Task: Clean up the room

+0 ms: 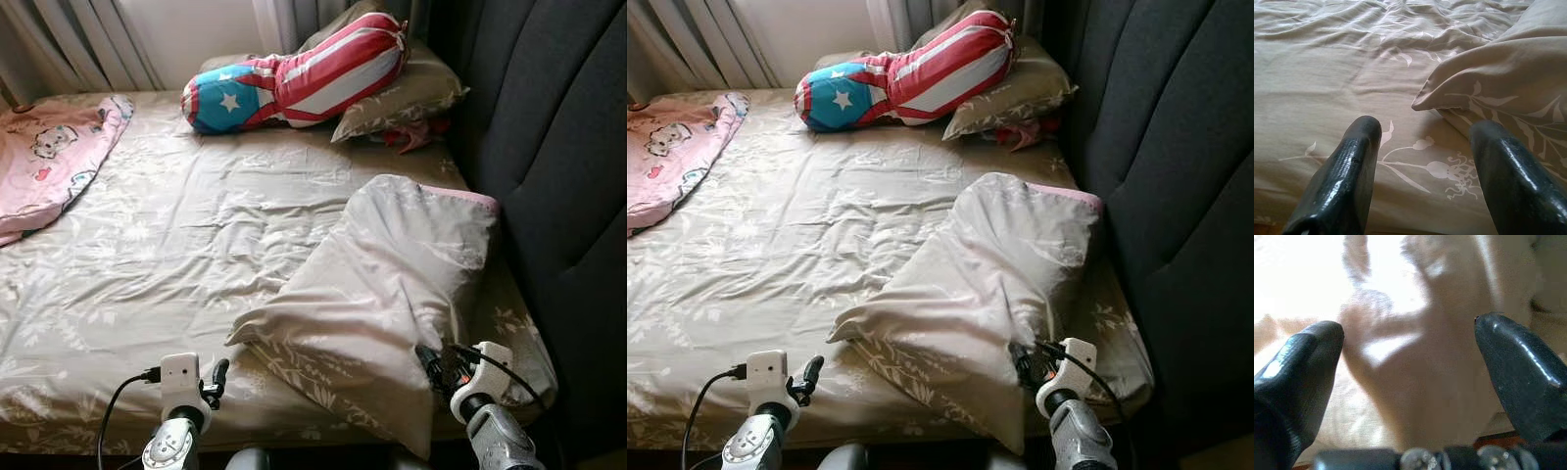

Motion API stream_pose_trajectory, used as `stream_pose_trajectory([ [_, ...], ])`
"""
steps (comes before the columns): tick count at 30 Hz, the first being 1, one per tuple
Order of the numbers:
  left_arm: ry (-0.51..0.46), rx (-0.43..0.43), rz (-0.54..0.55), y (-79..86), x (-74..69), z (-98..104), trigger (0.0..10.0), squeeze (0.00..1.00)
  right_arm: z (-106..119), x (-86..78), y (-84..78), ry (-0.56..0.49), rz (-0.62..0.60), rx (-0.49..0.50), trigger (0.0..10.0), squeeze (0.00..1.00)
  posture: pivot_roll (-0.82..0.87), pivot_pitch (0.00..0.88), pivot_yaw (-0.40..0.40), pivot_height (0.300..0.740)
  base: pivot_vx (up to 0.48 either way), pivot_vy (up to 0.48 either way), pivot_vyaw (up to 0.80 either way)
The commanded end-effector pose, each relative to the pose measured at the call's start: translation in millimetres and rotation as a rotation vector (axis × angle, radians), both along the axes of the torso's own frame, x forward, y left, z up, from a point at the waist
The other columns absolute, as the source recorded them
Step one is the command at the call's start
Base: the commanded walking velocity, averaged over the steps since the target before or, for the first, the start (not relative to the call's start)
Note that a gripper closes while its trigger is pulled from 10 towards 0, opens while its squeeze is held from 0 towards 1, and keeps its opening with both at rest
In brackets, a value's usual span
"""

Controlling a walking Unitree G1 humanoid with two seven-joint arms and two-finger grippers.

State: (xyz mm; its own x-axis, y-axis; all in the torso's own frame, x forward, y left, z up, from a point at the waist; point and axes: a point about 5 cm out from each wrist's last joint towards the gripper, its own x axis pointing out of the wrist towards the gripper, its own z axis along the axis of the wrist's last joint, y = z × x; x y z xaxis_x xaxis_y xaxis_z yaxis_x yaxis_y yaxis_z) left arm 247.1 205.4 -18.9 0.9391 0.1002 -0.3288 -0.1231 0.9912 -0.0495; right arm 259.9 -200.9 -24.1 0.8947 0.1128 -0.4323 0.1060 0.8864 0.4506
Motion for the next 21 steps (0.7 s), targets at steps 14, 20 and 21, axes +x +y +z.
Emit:
stream_pose_trajectory([
  [14,0.024,0.038,-0.015,12.9,-16.5,-6.2,10.0,0.00,-19.7,-15.3,19.5,0.176,0.078,0.011,10.0,0.00,-0.05,0.127,0.065,0.657,0.000,0.000,0.00],
  [20,0.008,0.056,-0.020,18.9,-20.6,-4.1,10.0,0.00,-14.5,-6.2,25.5,0.152,0.031,0.000,10.0,0.00,-0.01,0.146,0.086,0.657,0.000,0.000,0.00],
  [21,0.005,0.063,-0.022,21.2,-21.4,-3.3,10.0,0.00,-9.8,0.5,27.2,0.131,-0.003,0.009,10.0,0.00,0.00,0.150,0.090,0.657,0.000,0.000,0.00],
])
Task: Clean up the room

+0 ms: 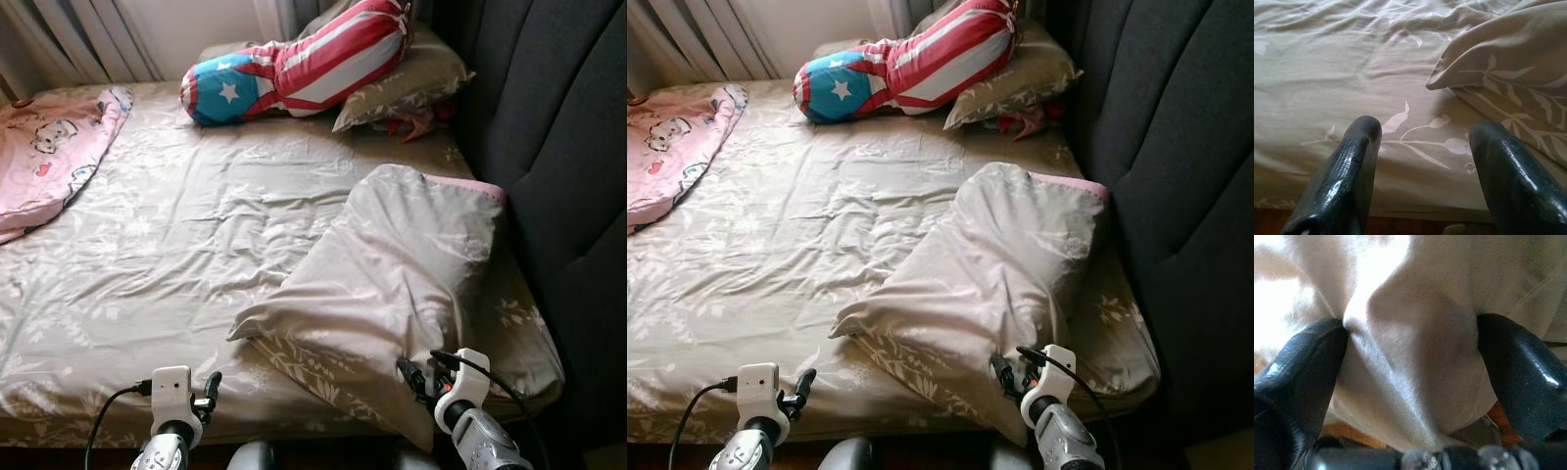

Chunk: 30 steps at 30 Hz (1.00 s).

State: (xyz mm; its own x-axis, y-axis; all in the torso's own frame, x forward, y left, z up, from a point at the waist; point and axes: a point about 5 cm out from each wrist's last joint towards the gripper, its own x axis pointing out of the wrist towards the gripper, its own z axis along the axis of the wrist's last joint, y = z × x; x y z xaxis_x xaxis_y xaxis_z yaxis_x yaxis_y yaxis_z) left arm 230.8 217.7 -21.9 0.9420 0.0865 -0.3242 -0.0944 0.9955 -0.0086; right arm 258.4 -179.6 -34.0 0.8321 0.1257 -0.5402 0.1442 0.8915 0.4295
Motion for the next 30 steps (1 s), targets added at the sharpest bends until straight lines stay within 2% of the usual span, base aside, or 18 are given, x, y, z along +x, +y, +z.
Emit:
stream_pose_trajectory([
  [1,0.005,0.023,0.006,9.8,-5.3,-0.1,10.0,0.00,1.3,3.7,6.7,0.002,-0.030,0.017,10.0,0.00,0.00,0.151,0.091,0.657,0.000,0.000,0.00],
  [3,0.002,0.025,0.005,10.9,-4.6,1.1,10.0,0.00,4.0,7.6,10.3,-0.007,-0.021,0.018,10.0,0.00,0.00,0.154,0.095,0.657,0.000,0.000,0.00],
  [4,-0.001,0.028,0.000,11.0,-3.1,2.2,10.0,0.00,7.0,11.6,15.2,-0.022,-0.002,0.025,8.7,0.00,0.00,0.155,0.097,0.657,0.000,0.000,0.00],
  [5,-0.001,0.028,0.000,11.0,-3.1,2.2,10.0,0.00,7.0,11.6,15.2,-0.022,-0.002,0.025,8.7,0.00,0.00,0.155,0.097,0.657,0.000,0.000,0.00],
  [6,-0.002,0.029,-0.002,11.1,-1.9,3.0,10.0,0.00,8.4,13.6,18.4,-0.029,0.009,0.027,0.0,0.00,0.01,0.158,0.098,0.657,0.000,0.000,0.00],
  [14,-0.007,0.026,0.005,10.4,2.2,5.6,10.0,0.00,5.5,10.6,21.3,-0.015,0.021,0.022,0.0,0.00,0.01,0.151,0.089,0.657,0.000,0.000,0.00],
  [20,-0.003,0.012,0.026,5.6,5.2,4.8,10.0,0.00,-4.4,-2.8,7.1,0.039,0.001,-0.031,0.0,0.00,-0.01,0.127,0.064,0.657,0.000,0.000,0.00],
  [30,0.012,-0.003,0.052,1.4,9.3,3.3,10.0,0.00,-10.1,-11.6,-0.2,0.063,-0.021,-0.058,0.0,0.00,-0.03,0.088,0.039,0.657,0.000,0.000,0.00],
])
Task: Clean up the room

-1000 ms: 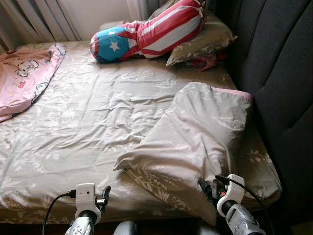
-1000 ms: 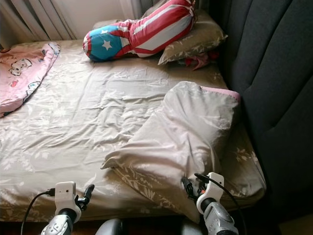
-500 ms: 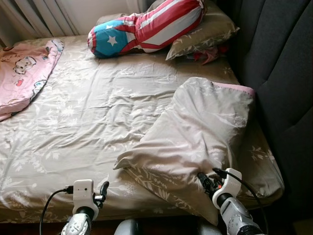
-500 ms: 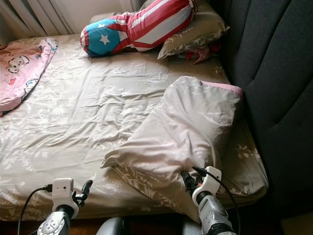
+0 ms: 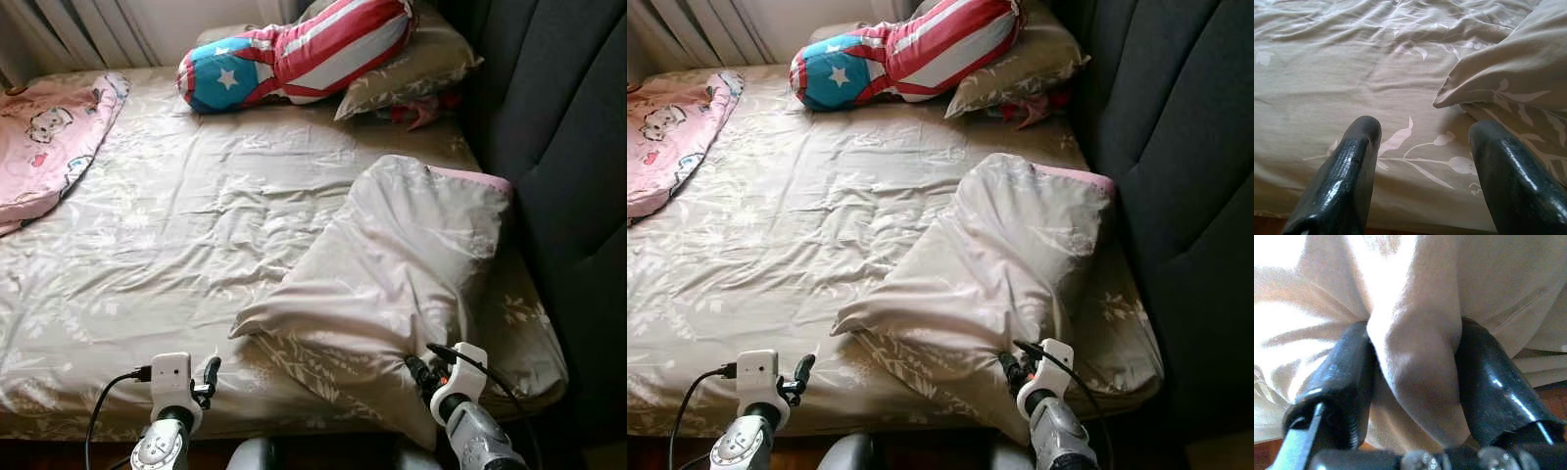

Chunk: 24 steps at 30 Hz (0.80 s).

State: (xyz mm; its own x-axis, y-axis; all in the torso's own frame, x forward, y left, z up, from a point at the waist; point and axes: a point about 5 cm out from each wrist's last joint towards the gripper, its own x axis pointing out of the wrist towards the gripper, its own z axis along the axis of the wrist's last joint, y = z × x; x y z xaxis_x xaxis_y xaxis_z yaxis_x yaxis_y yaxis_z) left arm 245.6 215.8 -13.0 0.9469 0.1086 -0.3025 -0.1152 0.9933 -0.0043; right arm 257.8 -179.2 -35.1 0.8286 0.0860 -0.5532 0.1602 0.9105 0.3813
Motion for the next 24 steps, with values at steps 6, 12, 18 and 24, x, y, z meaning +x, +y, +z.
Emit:
stream_pose_trajectory([
  [6,0.034,-0.016,0.038,1.6,-2.5,-4.9,10.0,0.00,-10.2,-12.7,-1.3,0.061,-0.004,-0.020,0.0,0.00,-0.04,0.078,0.033,0.657,0.000,0.000,0.00],
  [12,0.034,-0.019,0.043,0.2,-0.8,-4.8,10.0,0.00,-10.3,-13.1,-3.9,0.066,-0.010,-0.035,0.0,0.00,-0.05,0.072,0.030,0.657,0.000,0.000,0.00],
  [18,0.035,-0.020,0.049,0.0,0.1,-4.7,10.0,0.00,-11.9,-16.2,-10.5,0.085,-0.004,-0.099,0.0,0.00,-0.05,0.069,0.028,0.657,0.000,0.000,0.00],
  [24,0.042,-0.018,0.053,0.9,-1.5,-5.9,10.0,0.00,-2.5,-17.6,-61.4,0.133,-0.157,-0.372,0.0,0.00,-0.07,0.070,0.036,0.657,0.000,0.000,0.00],
])
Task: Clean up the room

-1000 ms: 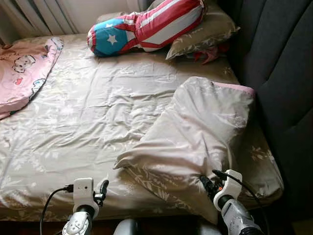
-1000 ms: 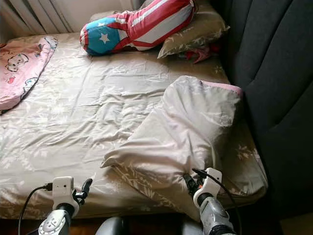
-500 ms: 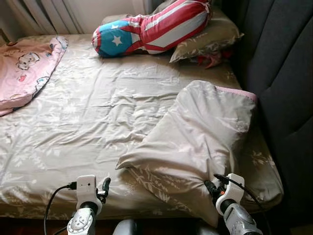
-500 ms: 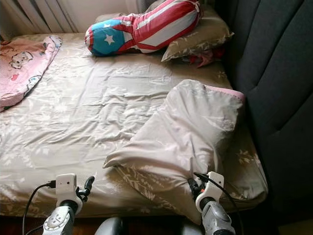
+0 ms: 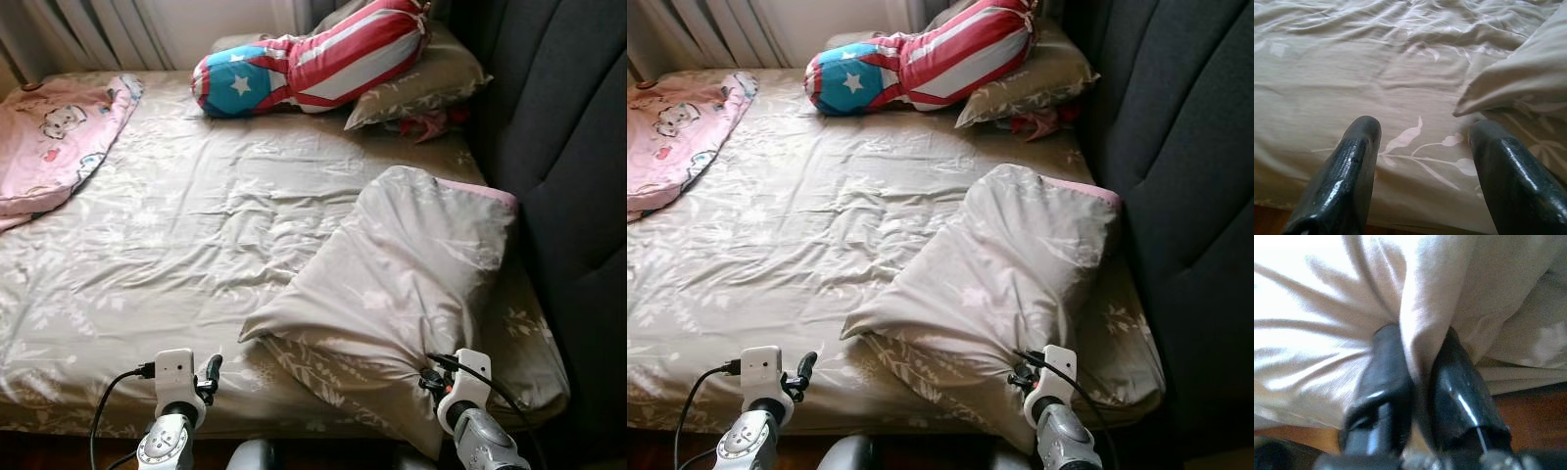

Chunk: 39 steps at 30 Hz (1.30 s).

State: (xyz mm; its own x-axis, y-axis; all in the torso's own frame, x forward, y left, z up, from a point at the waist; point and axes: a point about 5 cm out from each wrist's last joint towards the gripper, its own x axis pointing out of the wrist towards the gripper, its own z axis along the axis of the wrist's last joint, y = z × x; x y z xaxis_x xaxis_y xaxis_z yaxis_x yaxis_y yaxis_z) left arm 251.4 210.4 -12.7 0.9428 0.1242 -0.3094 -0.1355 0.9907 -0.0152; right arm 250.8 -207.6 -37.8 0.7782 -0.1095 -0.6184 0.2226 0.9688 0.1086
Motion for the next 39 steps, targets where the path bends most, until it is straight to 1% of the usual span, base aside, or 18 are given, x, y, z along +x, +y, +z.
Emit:
stream_pose_trajectory([
  [1,0.038,-0.006,0.033,6.6,-7.7,-6.5,10.0,0.00,8.6,-9.1,-52.7,0.021,-0.175,-0.194,0.0,0.00,-0.08,0.071,0.037,0.657,0.000,0.000,0.00],
  [2,0.040,-0.004,0.034,7.5,-8.0,-6.7,10.0,0.00,23.7,-5.4,-78.8,-0.009,-0.235,-0.318,0.0,0.00,-0.08,0.073,0.037,0.657,0.000,0.000,0.00],
  [5,0.041,-0.002,0.034,8.3,-8.1,-6.7,10.0,0.00,32.5,-3.1,-91.0,-0.022,-0.248,-0.388,0.0,0.00,-0.08,0.073,0.037,0.657,0.000,0.000,0.00],
  [8,0.046,0.004,0.039,11.5,-7.6,-6.4,10.0,0.00,71.6,-3.8,-146.8,-0.078,-0.442,-0.558,0.0,0.00,-0.10,0.076,0.040,0.657,0.000,0.000,0.00],
  [10,0.046,0.004,0.039,11.5,-7.6,-6.4,10.0,0.00,71.6,-3.8,-146.8,-0.078,-0.442,-0.558,0.0,0.00,-0.10,0.076,0.040,0.657,0.000,0.000,0.00],
  [14,0.052,0.008,0.040,12.8,-7.7,-6.6,10.0,0.00,103.6,-7.3,-180.7,-0.138,-0.564,-0.675,0.0,0.00,-0.11,0.079,0.043,0.657,0.000,0.000,0.00],
  [17,0.058,0.009,0.041,13.5,-8.1,-7.2,10.0,0.00,104.2,1.4,-173.4,-0.188,-0.527,-0.588,0.4,0.00,-0.12,0.079,0.043,0.657,0.000,0.000,0.00],
  [18,0.060,0.010,0.040,13.7,-8.3,-7.5,10.0,0.00,99.2,7.4,-163.7,-0.202,-0.481,-0.514,8.7,0.00,-0.12,0.081,0.043,0.657,0.000,0.000,0.00],
  [19,0.060,0.010,0.040,13.7,-8.3,-7.5,10.0,0.00,99.2,7.4,-163.7,-0.202,-0.481,-0.514,8.7,0.00,-0.12,0.081,0.043,0.657,0.000,0.000,0.00],
  [20,0.062,0.010,0.040,13.7,-8.6,-7.8,10.0,0.00,84.3,16.5,-139.4,-0.203,-0.365,-0.368,10.0,0.00,-0.11,0.083,0.044,0.657,0.000,0.000,0.00],
  [21,0.062,0.010,0.040,13.7,-8.6,-7.8,10.0,0.00,84.3,16.5,-139.4,-0.203,-0.365,-0.368,10.0,0.00,-0.11,0.083,0.044,0.657,0.000,0.000,0.00],
  [22,0.065,0.011,0.039,13.5,-9.0,-8.2,10.0,0.00,63.9,24.4,-102.0,-0.198,-0.230,-0.185,10.0,0.23,-0.10,0.084,0.043,0.657,0.000,0.000,0.00],
  [23,0.065,0.012,0.039,13.5,-9.1,-8.3,10.0,0.00,59.0,25.5,-92.5,-0.197,-0.207,-0.138,10.0,0.23,-0.10,0.084,0.043,0.657,0.000,0.000,0.00],
  [24,0.065,0.012,0.039,13.5,-9.3,-8.4,10.0,0.00,53.2,26.5,-80.2,-0.201,-0.193,-0.068,10.0,1.00,-0.09,0.084,0.043,0.657,0.000,0.000,0.00],
  [25,0.067,0.013,0.039,13.7,-9.6,-8.7,10.0,0.00,44.7,28.3,-60.2,-0.183,-0.135,0.002,10.0,1.00,-0.09,0.084,0.043,0.657,0.000,0.000,0.00],
  [26,0.067,0.013,0.039,13.7,-9.6,-8.7,10.0,0.00,44.7,28.3,-60.2,-0.183,-0.135,0.002,10.0,1.00,-0.09,0.084,0.043,0.657,0.000,0.000,0.00],
  [28,0.068,0.016,0.037,14.2,-10.1,-8.9,10.0,0.00,38.6,30.8,-39.2,-0.166,-0.051,0.051,10.0,1.00,-0.09,0.084,0.043,0.657,0.000,0.000,0.00],
  [39,0.075,0.018,0.034,13.4,-11.5,-10.4,10.0,0.00,39.9,35.6,-19.1,-0.212,0.077,0.217,10.0,1.00,-0.09,0.086,0.039,0.657,0.000,0.000,0.00],
])
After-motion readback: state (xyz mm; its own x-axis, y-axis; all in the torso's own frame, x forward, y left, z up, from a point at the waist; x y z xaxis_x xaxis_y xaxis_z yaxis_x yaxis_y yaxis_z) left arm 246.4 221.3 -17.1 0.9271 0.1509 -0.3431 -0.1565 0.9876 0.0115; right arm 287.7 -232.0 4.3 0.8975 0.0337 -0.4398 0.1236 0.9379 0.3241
